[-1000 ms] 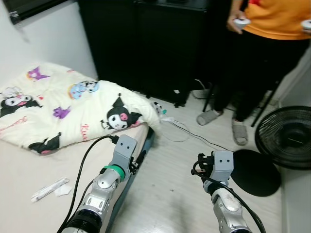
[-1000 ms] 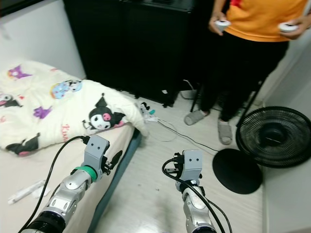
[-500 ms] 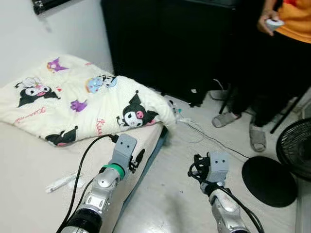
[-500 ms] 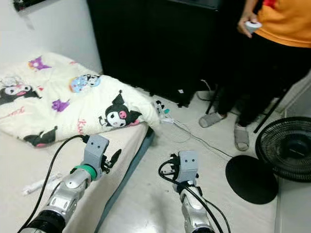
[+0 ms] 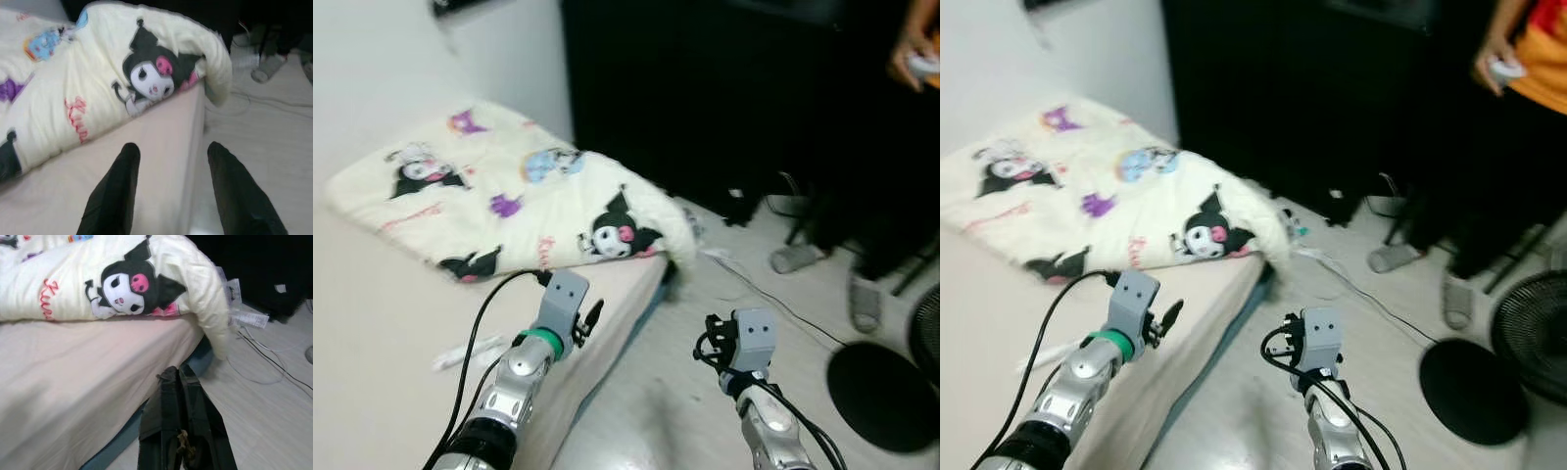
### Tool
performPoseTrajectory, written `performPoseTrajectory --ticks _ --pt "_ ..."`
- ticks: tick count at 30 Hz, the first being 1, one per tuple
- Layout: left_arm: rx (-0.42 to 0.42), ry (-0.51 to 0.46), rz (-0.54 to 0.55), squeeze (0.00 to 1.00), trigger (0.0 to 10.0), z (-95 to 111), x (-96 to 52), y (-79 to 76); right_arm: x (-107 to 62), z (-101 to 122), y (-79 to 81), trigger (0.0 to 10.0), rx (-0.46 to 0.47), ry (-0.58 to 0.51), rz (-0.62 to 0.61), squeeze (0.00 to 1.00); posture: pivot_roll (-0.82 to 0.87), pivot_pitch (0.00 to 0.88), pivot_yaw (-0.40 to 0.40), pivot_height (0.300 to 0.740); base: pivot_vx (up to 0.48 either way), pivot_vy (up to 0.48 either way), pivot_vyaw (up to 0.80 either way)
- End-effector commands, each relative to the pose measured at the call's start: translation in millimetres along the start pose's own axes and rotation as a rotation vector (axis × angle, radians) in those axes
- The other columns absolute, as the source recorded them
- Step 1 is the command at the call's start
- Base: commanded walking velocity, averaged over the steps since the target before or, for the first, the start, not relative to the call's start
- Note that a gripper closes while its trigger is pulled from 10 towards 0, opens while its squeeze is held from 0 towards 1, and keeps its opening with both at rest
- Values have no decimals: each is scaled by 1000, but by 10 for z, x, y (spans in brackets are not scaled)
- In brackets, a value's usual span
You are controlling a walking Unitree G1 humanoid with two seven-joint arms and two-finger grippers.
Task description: Clean up the room
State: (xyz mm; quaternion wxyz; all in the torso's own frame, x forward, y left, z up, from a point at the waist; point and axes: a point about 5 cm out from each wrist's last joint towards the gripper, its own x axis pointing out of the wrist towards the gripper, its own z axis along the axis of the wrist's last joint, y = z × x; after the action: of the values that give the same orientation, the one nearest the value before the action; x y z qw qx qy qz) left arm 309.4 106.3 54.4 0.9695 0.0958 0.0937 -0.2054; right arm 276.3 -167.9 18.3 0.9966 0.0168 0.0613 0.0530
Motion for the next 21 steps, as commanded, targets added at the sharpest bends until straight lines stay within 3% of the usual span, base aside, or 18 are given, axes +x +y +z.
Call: performPoseTrajectory --ticks 1,21 --pt "-7 36 1 0 10000 -87 -31 -2 -23 -47 24 10000 14 19 0 0 -53 47 45 740 0 0 725" --pt "-7 32 -7 0 10000 -70 -16 -7 -11 -31 29 10000 19 11 1 0 -53 39 48 740 0 0 708"
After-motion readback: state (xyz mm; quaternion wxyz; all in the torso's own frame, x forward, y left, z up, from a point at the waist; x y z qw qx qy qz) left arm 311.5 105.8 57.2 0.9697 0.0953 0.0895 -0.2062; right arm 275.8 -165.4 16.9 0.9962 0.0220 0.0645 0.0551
